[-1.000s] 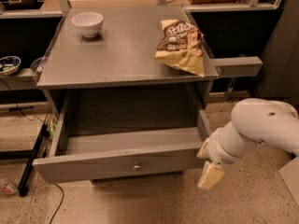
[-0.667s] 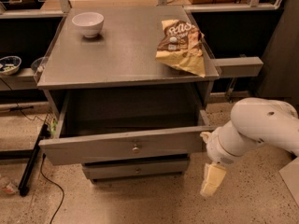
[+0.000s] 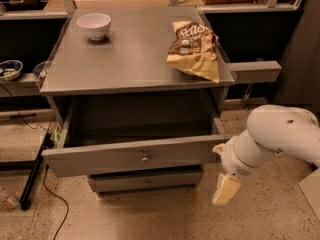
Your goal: Close top drawer
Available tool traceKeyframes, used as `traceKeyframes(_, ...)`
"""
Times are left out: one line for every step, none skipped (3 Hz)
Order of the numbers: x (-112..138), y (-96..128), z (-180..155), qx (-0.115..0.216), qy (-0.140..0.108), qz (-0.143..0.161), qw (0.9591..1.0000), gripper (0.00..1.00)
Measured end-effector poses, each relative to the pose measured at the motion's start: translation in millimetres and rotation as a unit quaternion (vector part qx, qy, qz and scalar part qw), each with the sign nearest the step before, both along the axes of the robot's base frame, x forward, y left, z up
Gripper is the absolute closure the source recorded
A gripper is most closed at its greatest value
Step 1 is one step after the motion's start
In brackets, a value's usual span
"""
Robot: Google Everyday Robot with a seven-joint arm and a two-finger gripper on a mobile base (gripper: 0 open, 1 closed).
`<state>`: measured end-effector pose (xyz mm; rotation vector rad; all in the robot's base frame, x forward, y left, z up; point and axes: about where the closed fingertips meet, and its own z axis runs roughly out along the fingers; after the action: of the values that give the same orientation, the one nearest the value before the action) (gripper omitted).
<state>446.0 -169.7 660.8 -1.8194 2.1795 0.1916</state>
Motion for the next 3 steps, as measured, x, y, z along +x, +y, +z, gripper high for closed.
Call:
traceKeyframes(0.0,0.0,0.0,0.000,0.000,0.000,1.0000,0.39)
traceKeyframes(0.0,0.0,0.1,0.000,0.000,0.000,1.0000,0.62)
traceKeyframes(3.5,0.8,0.0,-0.002,-0.004,0.000,1.0000,0.94)
